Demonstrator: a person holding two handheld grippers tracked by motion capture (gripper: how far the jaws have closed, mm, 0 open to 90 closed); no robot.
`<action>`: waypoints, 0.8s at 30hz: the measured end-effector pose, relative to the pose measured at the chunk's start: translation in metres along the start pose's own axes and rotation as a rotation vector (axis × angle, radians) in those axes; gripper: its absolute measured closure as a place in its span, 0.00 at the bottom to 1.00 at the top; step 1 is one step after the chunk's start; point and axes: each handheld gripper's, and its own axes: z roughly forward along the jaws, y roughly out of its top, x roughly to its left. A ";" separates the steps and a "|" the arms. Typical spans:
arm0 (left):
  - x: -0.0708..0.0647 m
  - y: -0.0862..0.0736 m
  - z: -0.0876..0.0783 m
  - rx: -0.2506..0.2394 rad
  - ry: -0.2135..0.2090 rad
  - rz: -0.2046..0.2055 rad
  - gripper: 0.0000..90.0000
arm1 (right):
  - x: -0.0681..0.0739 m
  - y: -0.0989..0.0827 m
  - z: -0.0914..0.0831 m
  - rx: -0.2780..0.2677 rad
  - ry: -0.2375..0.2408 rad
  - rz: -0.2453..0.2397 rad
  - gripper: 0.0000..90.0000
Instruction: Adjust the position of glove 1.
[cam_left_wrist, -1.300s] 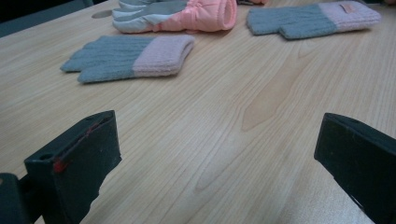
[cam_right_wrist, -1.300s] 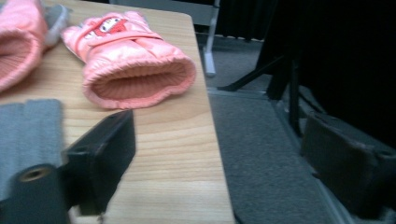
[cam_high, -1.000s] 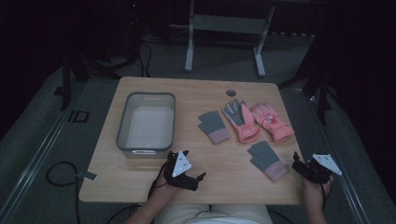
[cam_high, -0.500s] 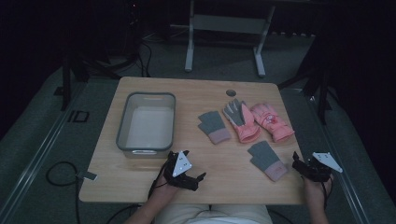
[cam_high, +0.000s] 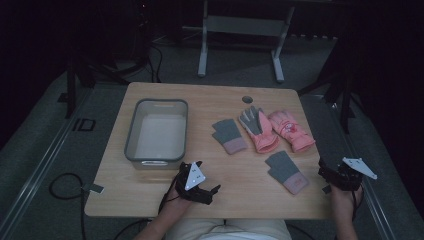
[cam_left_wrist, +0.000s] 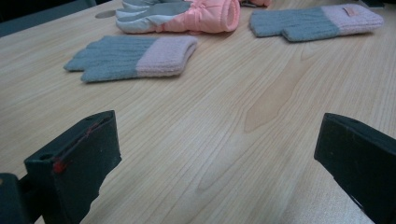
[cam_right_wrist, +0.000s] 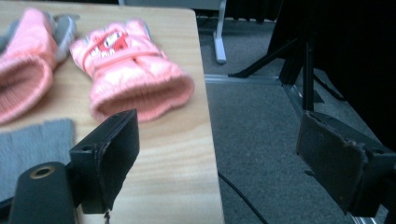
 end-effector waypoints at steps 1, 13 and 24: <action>0.000 0.000 0.000 -0.001 0.002 0.002 0.00 | 0.000 0.003 -0.001 -0.003 -0.003 0.000 0.15; 0.000 0.000 0.001 0.007 0.001 -0.008 0.00 | 0.001 0.045 -0.020 -0.079 0.045 0.002 0.14; 0.001 0.000 0.000 0.004 0.000 -0.006 0.00 | 0.013 0.084 -0.020 -0.090 0.055 -0.031 0.14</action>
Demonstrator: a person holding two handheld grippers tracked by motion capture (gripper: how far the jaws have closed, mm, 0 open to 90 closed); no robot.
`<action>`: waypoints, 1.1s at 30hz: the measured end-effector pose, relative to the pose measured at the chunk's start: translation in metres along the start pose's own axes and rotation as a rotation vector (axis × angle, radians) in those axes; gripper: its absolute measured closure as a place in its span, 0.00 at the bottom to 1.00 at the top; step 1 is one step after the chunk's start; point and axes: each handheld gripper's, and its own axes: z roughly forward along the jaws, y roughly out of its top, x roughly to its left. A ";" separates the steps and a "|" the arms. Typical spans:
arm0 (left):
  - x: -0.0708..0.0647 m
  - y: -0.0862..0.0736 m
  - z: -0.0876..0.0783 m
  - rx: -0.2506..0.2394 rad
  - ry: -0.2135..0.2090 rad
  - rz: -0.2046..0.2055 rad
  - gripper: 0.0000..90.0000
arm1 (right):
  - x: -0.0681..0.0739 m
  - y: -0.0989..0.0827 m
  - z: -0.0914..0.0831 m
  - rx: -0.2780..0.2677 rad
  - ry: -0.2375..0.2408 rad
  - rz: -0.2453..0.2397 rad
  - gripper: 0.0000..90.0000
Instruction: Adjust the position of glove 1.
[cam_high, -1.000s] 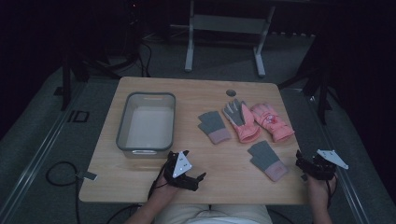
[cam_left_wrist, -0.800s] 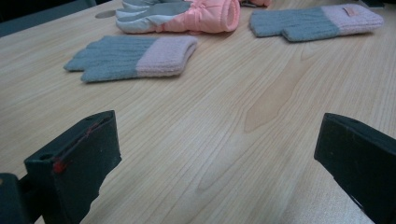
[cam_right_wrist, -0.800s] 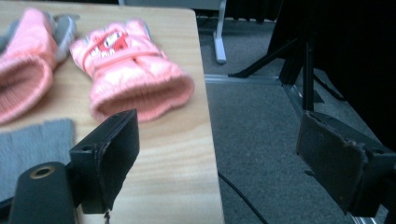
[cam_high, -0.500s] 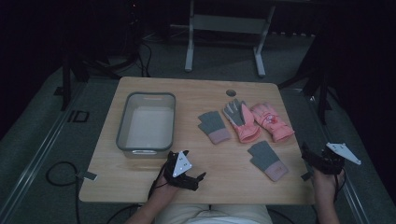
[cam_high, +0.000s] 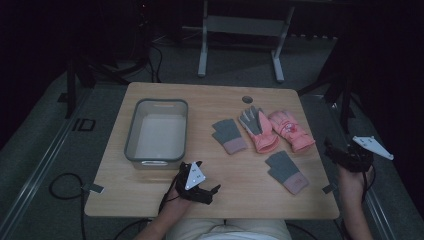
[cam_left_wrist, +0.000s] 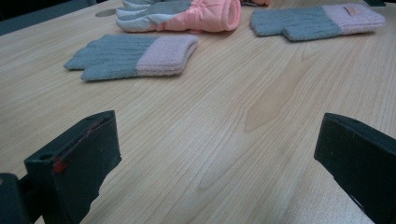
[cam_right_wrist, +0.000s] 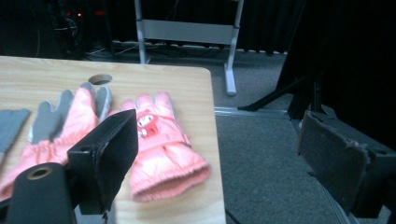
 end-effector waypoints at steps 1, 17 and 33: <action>0.000 0.000 0.000 0.000 0.000 -0.003 0.00 | 0.002 0.004 0.000 0.001 0.000 -0.008 0.13; -0.001 0.000 0.000 -0.002 0.000 0.001 0.00 | 0.057 0.046 0.021 0.083 0.134 -0.105 0.19; 0.000 0.000 0.000 -0.001 -0.008 -0.001 0.00 | 0.123 0.052 0.060 0.179 0.270 -0.112 0.14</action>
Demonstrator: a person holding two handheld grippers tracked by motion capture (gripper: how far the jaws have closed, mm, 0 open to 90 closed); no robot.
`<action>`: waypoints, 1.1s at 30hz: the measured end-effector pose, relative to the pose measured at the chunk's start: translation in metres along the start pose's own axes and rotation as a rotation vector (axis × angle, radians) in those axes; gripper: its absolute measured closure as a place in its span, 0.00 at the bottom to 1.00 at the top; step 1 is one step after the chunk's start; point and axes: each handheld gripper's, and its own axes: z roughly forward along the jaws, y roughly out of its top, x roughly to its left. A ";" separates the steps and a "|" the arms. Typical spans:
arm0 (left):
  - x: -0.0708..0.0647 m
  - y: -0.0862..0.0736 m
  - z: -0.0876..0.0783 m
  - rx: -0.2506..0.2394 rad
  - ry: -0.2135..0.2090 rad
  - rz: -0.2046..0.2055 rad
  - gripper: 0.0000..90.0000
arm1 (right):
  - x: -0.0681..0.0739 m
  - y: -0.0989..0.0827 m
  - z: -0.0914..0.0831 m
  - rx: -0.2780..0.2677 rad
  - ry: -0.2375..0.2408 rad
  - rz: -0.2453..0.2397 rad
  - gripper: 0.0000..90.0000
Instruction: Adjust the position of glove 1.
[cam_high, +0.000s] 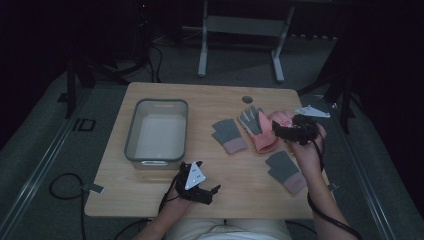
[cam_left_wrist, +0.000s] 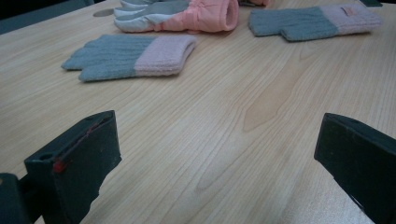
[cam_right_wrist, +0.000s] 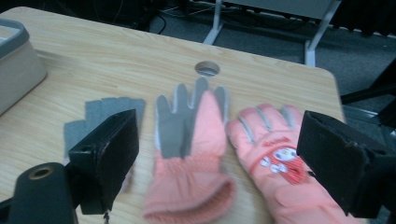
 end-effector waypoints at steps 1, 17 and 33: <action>0.000 0.000 0.000 0.000 -0.001 -0.001 0.00 | 0.004 0.001 0.003 0.000 0.022 -0.001 0.13; 0.001 -0.001 -0.001 -0.011 -0.007 -0.007 0.00 | 0.064 0.002 0.055 0.031 0.220 -0.096 0.27; 0.001 -0.001 -0.002 -0.014 -0.010 -0.012 0.00 | 0.097 -0.006 0.112 0.141 0.280 -0.134 0.53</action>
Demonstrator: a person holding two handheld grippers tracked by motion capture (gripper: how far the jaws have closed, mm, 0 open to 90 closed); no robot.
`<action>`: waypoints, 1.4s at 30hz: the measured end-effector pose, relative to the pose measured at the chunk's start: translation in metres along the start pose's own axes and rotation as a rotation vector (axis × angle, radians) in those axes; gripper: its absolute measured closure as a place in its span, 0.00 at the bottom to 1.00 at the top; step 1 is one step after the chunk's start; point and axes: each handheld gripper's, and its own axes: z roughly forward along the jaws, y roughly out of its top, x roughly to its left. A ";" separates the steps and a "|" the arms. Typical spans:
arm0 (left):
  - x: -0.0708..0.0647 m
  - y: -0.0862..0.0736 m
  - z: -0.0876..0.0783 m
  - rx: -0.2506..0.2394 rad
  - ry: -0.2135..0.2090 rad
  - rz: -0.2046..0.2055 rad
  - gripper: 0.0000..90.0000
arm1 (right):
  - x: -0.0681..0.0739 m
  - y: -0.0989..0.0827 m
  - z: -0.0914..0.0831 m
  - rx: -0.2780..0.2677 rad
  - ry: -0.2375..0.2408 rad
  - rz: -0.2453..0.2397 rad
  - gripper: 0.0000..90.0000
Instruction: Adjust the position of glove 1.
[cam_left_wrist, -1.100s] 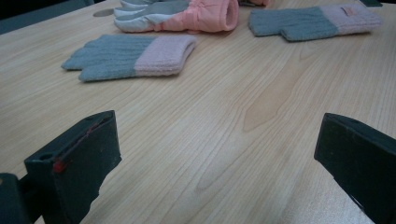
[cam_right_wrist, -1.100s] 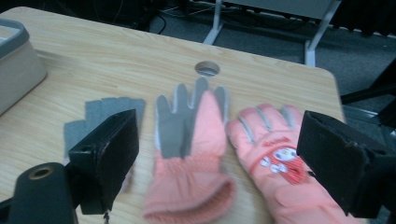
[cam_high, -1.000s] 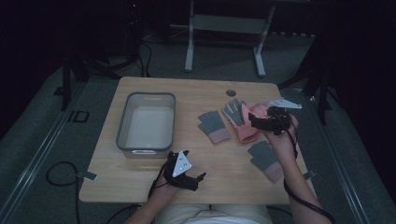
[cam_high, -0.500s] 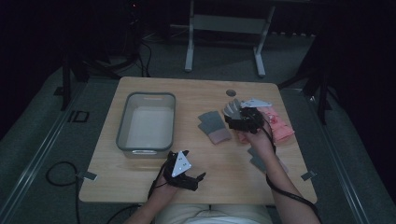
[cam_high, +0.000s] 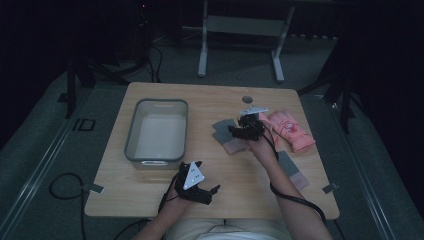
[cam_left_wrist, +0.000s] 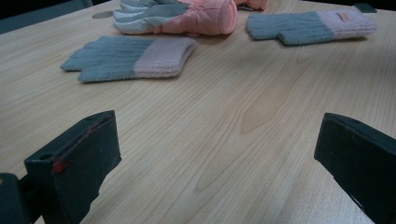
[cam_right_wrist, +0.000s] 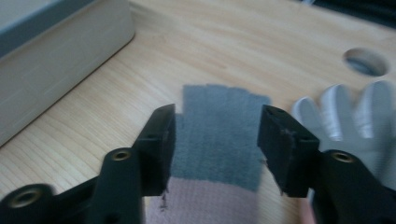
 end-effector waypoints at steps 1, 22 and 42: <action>0.000 0.000 0.000 -0.001 0.000 0.000 0.00 | 0.000 0.000 0.003 0.002 0.006 0.004 0.57; 0.001 0.000 -0.001 -0.008 -0.007 -0.013 0.00 | -0.008 -0.008 0.065 0.196 -0.006 -0.056 0.69; 0.001 -0.001 -0.002 -0.013 -0.005 -0.020 0.00 | 0.017 0.016 0.025 0.115 -0.072 0.115 0.95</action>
